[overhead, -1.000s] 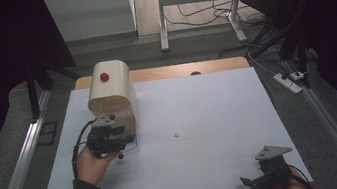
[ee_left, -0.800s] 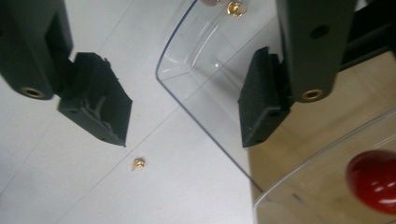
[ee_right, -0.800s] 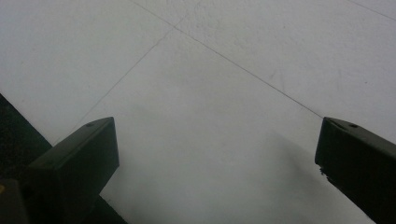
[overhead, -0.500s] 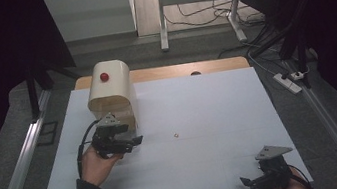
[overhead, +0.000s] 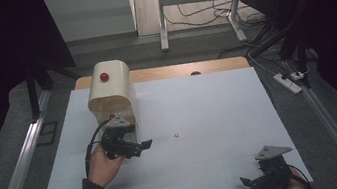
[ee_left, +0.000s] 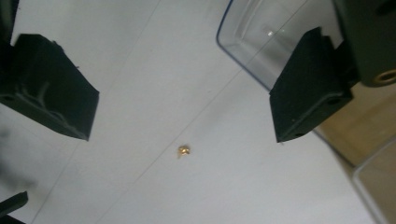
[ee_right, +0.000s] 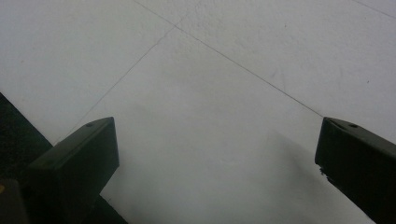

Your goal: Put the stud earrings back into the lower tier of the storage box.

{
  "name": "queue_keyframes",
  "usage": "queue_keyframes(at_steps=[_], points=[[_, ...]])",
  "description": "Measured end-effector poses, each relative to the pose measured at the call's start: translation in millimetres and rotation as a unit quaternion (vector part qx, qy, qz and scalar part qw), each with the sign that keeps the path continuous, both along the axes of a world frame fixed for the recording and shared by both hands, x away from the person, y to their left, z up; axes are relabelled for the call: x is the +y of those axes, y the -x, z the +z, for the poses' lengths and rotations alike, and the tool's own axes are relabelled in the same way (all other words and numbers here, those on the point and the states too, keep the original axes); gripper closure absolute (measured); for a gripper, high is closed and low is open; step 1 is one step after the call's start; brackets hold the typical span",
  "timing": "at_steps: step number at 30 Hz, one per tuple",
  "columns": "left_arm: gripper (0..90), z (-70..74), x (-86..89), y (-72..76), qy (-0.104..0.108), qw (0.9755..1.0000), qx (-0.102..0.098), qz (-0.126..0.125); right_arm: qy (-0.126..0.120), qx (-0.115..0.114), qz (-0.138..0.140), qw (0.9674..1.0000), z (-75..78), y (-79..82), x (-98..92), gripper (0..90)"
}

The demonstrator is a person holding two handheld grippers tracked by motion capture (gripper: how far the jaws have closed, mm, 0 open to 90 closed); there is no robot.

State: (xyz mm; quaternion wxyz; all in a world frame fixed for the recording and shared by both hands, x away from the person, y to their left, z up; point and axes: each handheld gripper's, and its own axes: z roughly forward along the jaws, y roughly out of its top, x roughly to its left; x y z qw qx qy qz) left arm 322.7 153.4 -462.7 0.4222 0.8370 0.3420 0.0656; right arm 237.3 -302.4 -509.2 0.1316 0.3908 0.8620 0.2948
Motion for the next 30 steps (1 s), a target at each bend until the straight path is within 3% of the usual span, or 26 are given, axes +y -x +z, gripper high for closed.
queue_keyframes(at_steps=[8, 10, 18, 23, 30], points=[[0.0, -3.4, -14.9, -1.4, 0.015, 0.9990, 0.005, -0.042, 0.002, -0.001, 0.003, 1.0000, -0.3, -0.3, 0.2, 0.0], [0.0, -4.2, -19.7, -1.3, 0.009, 0.9986, 0.004, -0.052, 0.003, -0.001, 0.003, 1.0000, -0.4, -0.3, 0.3, 0.0], [0.0, -8.1, -40.0, 0.5, 0.003, 0.9976, -0.004, -0.070, 0.004, 0.000, 0.004, 1.0000, -0.4, -0.3, 0.5, 0.0], [0.0, -13.3, -55.8, 3.1, -0.012, 0.9965, -0.021, -0.080, 0.004, 0.000, 0.004, 1.0000, -0.5, -0.3, 0.7, 0.0], [0.0, -21.3, -76.7, 2.0, -0.017, 0.9960, -0.019, -0.086, 0.005, 0.000, 0.005, 1.0000, -0.6, -0.2, 0.8, 0.0]])
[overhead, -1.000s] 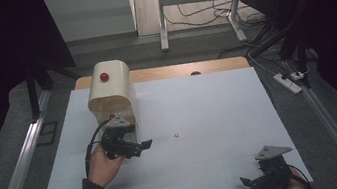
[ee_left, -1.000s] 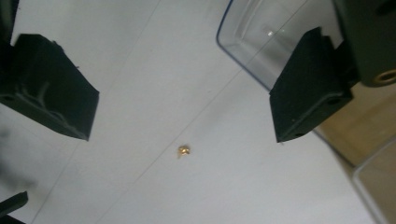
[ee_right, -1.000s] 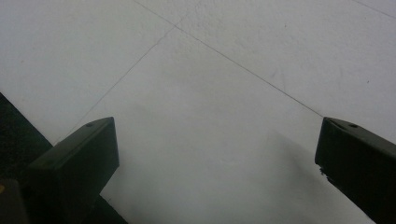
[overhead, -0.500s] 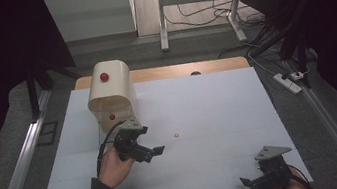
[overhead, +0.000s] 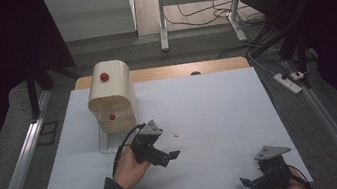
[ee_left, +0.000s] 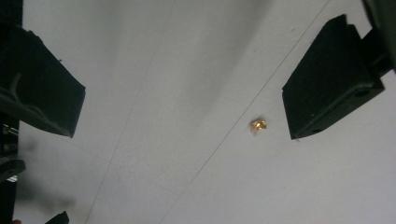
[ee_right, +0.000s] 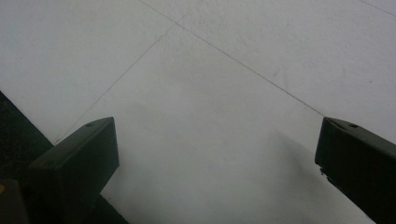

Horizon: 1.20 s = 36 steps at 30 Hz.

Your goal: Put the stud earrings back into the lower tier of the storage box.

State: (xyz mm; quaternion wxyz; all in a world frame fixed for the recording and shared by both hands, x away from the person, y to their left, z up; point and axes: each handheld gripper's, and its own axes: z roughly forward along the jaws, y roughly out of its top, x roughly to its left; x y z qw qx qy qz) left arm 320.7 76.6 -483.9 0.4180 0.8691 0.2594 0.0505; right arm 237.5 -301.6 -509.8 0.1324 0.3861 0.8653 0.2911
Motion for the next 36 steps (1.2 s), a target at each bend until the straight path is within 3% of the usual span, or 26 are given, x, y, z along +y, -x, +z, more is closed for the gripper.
queue_keyframes(at_steps=[8, 18, 26, 36], points=[[0.0, -13.3, -18.6, -4.2, -0.026, 0.9997, 0.004, 0.000, 0.000, 0.000, 0.000, 1.0000, -0.1, 0.0, 0.0, 0.0], [0.0, -30.4, -39.0, -13.9, -0.041, 0.9990, 0.014, 0.008, -0.001, 0.001, 0.000, 1.0000, 0.0, -0.2, -0.3, 0.0], [0.0, -40.6, -44.5, -25.4, -0.042, 0.9987, 0.020, 0.019, -0.002, 0.003, 0.000, 1.0000, -0.1, -0.5, -0.6, 0.0], [2.2, -49.9, -56.5, -40.9, -0.069, 0.9971, 0.021, 0.028, -0.005, 0.004, -0.001, 1.0000, -0.2, -0.9, -1.1, 0.0]])
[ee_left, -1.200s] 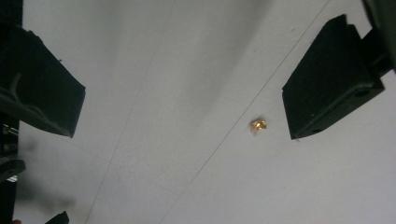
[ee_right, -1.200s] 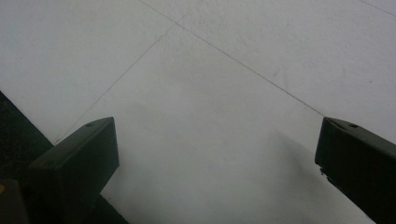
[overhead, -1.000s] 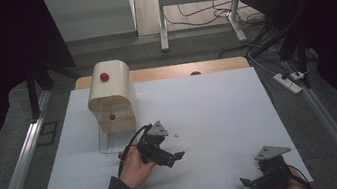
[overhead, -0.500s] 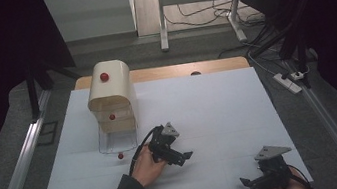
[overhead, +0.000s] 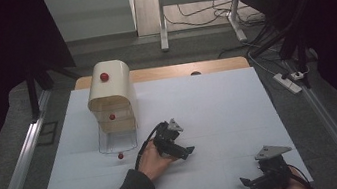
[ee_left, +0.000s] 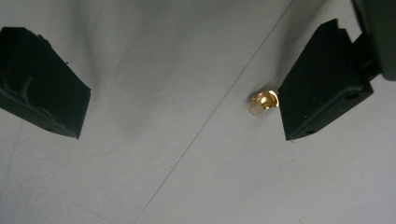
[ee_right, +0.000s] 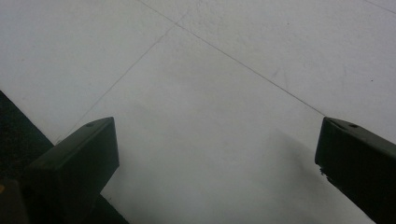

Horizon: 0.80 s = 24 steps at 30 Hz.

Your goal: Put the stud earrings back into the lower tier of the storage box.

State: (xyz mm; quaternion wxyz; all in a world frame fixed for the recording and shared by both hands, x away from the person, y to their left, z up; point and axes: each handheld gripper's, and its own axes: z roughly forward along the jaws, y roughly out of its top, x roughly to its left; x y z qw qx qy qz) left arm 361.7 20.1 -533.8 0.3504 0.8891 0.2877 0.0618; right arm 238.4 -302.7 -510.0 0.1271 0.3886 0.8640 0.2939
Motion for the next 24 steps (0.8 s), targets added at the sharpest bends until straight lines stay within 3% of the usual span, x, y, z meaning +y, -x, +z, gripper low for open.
queue_keyframes(at_steps=[3, 8, 11, 24], points=[[5.9, -2.2, -3.5, -0.8, -0.016, 0.9997, -0.007, 0.016, -0.001, -0.001, 0.000, 1.0000, 0.1, 0.1, -0.2, 0.0], [14.9, -1.9, -0.6, -0.7, -0.016, 0.9993, -0.013, 0.030, -0.001, -0.002, 0.001, 1.0000, 0.1, 0.2, -0.4, 0.0], [22.8, -1.6, 2.1, -0.3, -0.021, 0.9990, -0.023, 0.031, 0.000, -0.002, 0.002, 1.0000, 0.0, 0.4, 0.1, 0.0], [57.2, 1.7, 7.9, 1.3, -0.018, 0.9989, -0.021, 0.037, 0.000, 0.001, 0.001, 1.0000, -0.1, -0.2, 0.0, 0.0]])
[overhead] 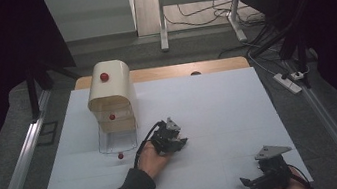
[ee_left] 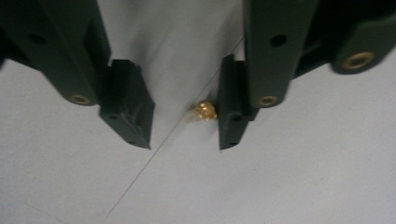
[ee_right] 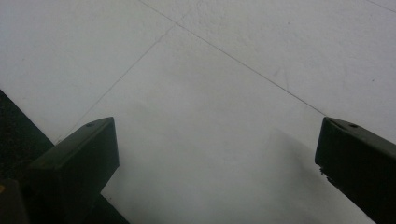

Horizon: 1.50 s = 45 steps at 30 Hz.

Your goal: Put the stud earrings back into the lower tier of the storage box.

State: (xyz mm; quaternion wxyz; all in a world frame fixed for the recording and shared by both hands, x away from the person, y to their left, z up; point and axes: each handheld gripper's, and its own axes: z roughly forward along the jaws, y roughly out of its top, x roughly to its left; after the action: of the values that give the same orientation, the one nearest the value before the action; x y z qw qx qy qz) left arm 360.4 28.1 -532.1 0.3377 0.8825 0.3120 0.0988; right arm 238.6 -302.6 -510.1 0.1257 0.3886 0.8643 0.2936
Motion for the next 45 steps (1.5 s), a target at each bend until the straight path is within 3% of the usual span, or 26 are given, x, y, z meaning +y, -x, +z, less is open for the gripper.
queue_keyframes(at_steps=[6, 14, 27, 38, 45], points=[[73.8, 0.8, 3.9, -0.2, 0.004, 0.9999, 0.010, 0.002, -0.001, 0.000, 0.000, 1.0000, 0.1, 0.0, -0.2, 0.0], [75.5, 2.4, 2.6, 2.2, -0.004, 0.9999, 0.011, 0.004, -0.001, -0.001, 0.001, 1.0000, 0.3, 0.5, -0.2, 0.0], [75.8, 5.4, 5.2, 2.4, 0.009, 0.9997, 0.021, -0.006, -0.001, -0.002, 0.001, 1.0000, 0.3, 0.4, -0.2, 0.0], [75.8, 25.5, 10.5, 7.7, 0.016, 0.9997, 0.009, -0.015, -0.002, -0.003, 0.002, 1.0000, 0.4, 0.6, -0.3, 0.0], [75.8, 36.4, 15.7, 11.3, 0.018, 0.9992, 0.010, -0.035, -0.003, -0.002, -0.001, 1.0000, 0.6, 0.5, -0.6, 0.0]])
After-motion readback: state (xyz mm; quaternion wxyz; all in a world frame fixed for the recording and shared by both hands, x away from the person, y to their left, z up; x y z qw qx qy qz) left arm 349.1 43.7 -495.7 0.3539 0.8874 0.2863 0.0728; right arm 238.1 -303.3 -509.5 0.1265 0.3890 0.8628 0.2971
